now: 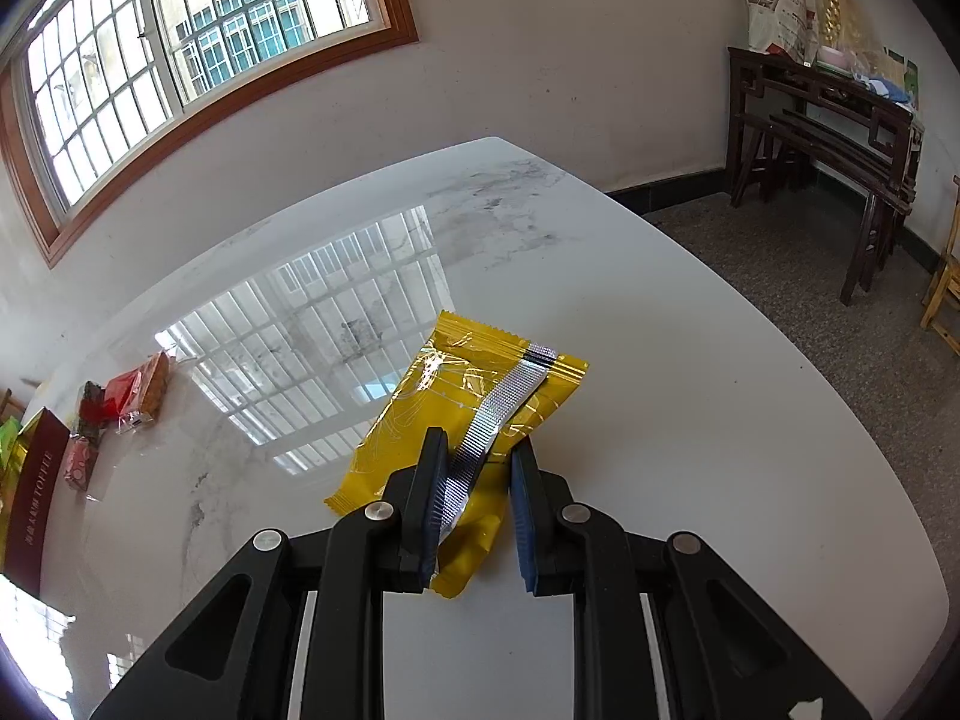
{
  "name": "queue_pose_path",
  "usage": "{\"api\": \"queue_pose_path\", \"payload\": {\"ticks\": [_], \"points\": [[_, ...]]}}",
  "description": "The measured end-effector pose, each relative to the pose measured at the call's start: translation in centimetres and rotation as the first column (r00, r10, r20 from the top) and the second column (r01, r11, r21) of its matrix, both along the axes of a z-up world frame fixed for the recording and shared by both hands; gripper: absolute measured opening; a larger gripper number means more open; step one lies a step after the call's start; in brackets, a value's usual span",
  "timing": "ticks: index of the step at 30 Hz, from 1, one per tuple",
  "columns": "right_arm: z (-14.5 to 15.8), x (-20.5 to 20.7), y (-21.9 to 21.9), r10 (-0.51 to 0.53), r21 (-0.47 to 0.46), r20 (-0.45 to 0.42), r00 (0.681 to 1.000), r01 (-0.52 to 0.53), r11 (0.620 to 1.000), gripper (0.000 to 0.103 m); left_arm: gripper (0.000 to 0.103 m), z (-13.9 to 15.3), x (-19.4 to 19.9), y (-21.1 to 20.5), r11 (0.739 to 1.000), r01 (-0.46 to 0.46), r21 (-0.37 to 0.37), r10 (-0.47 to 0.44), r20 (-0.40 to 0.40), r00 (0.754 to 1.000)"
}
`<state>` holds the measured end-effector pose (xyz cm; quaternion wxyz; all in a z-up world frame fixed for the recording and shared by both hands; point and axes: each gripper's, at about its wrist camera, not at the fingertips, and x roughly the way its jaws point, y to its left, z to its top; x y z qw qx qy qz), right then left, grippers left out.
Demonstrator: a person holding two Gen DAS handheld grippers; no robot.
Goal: Organize snacks
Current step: 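Carry the nut bag into the tin and open the left tool, then withdraw the left tool from the tin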
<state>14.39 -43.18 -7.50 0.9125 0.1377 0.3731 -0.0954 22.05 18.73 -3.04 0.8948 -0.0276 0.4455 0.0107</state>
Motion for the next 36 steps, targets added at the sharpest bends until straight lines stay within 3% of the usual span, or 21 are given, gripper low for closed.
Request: {"api": "queue_pose_path", "payload": {"ticks": [8, 14, 24, 28, 36], "points": [[0.0, 0.0, 0.0, 0.000, 0.001, 0.000, 1.000, 0.000, 1.000, 0.018, 0.040, -1.3, 2.3, 1.1, 0.999, -0.021, 0.025, 0.021, -0.026, 0.999], [0.0, 0.0, 0.0, 0.000, 0.001, 0.000, 1.000, 0.000, 1.000, 0.018, 0.040, -2.4, 2.8, 1.6, 0.999, -0.030, 0.018, 0.031, -0.056, 0.998], [0.0, 0.0, 0.0, 0.000, 0.001, 0.000, 1.000, 0.000, 1.000, 0.018, 0.041, -2.6, 2.6, 1.0, 0.997, -0.028, 0.070, 0.032, -0.051, 0.998], [0.1, 0.0, -0.1, 0.000, 0.001, 0.000, 1.000, 0.000, 1.000, 0.018, 0.049, -2.3, 2.2, 0.9, 0.995, -0.040, 0.094, 0.045, -0.052, 0.998], [0.0, 0.0, 0.0, 0.000, 0.005, 0.001, 1.000, 0.000, 1.000, 0.018, 0.054, 0.7, -2.4, -0.1, 0.991, -0.061, 0.115, 0.053, 0.073, 0.996]]}}
